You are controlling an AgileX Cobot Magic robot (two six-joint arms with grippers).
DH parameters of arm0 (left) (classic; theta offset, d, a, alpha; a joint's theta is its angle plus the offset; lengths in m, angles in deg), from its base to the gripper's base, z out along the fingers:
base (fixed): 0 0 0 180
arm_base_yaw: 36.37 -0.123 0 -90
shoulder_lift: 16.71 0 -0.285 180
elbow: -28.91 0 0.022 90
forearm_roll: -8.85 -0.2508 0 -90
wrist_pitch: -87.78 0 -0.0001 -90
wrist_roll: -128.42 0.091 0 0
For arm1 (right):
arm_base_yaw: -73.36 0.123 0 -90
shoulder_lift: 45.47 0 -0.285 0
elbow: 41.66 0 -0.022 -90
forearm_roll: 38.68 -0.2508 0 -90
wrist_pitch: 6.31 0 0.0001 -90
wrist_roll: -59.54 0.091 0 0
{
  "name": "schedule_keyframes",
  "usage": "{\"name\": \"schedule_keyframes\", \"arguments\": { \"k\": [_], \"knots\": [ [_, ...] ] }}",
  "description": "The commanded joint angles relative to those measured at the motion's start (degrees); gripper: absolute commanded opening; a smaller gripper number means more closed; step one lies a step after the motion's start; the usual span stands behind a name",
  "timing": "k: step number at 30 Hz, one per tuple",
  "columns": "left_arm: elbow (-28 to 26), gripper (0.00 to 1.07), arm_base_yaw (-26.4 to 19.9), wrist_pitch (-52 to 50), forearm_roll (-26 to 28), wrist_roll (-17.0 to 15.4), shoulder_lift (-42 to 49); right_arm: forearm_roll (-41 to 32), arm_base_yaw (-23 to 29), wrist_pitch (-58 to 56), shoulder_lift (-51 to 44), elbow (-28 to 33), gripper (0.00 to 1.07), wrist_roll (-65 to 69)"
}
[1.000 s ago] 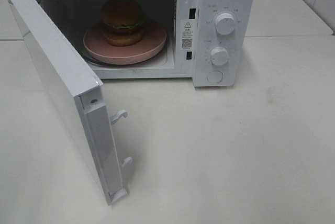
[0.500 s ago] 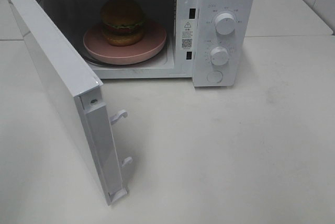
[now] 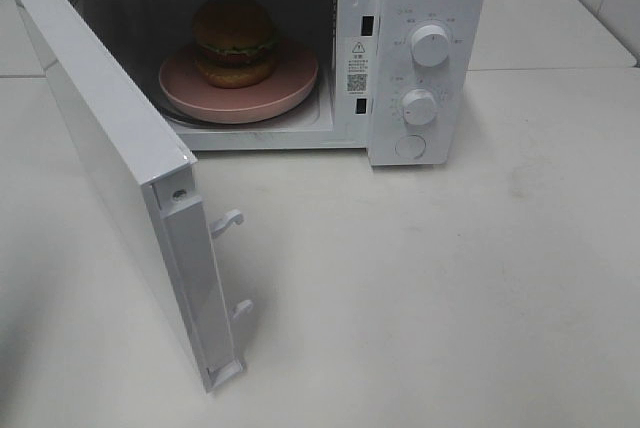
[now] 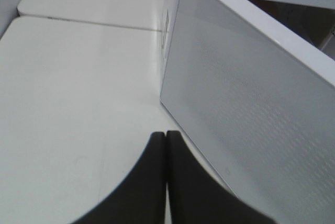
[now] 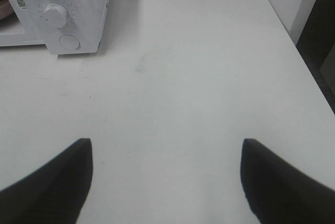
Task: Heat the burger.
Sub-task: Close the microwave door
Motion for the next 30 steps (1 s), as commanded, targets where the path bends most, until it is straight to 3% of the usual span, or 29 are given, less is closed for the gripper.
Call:
{"name": "schedule_keyframes", "arguments": {
  "k": [1,3,9,19,26,27,28,29,30],
  "knots": [
    [0.7,0.0,0.1,-4.2,0.6,1.3,-1.2,-0.1,-0.4,0.8,-1.7,0.2,0.76,-0.1],
    [4.5,0.0,0.1,-14.4,2.0,3.3,-4.0,-0.1,-0.4,0.8,-1.7,0.2,0.76,-0.1],
    [10.4,0.0,0.1,-28.2,2.7,3.3,-6.9,-0.1,-0.4,0.8,-1.7,0.2,0.76,-0.1],
    [15.2,0.0,0.1,-45.0,0.7,2.4,-13.1,-0.1,-0.4,0.8,-1.7,0.2,0.76,-0.1],
    [15.4,0.0,0.1,-54.4,-9.5,-3.7,-20.7,-0.1,-0.4,0.8,-1.7,0.2,0.76,-0.1],
    [15.4,0.0,0.1,-57.4,-14.2,-6.6,-23.3,-0.1,-0.4,0.8,-1.7,0.2,0.76,-0.1],
    [15.4,0.0,0.1,-57.4,-14.2,-6.6,-23.3,-0.1,-0.4,0.8,-1.7,0.2,0.76,-0.1],
    [15.4,0.0,0.1,-59.0,-17.0,-8.7,-24.7,-0.1,-0.4,0.8,-1.7,0.2,0.76,-0.1],
    [15.4,0.0,0.1,-61.8,-22.7,-13.0,-27.3,-0.1,-0.4,0.8,-1.7,0.2,0.76,-0.1]
  ]
}}
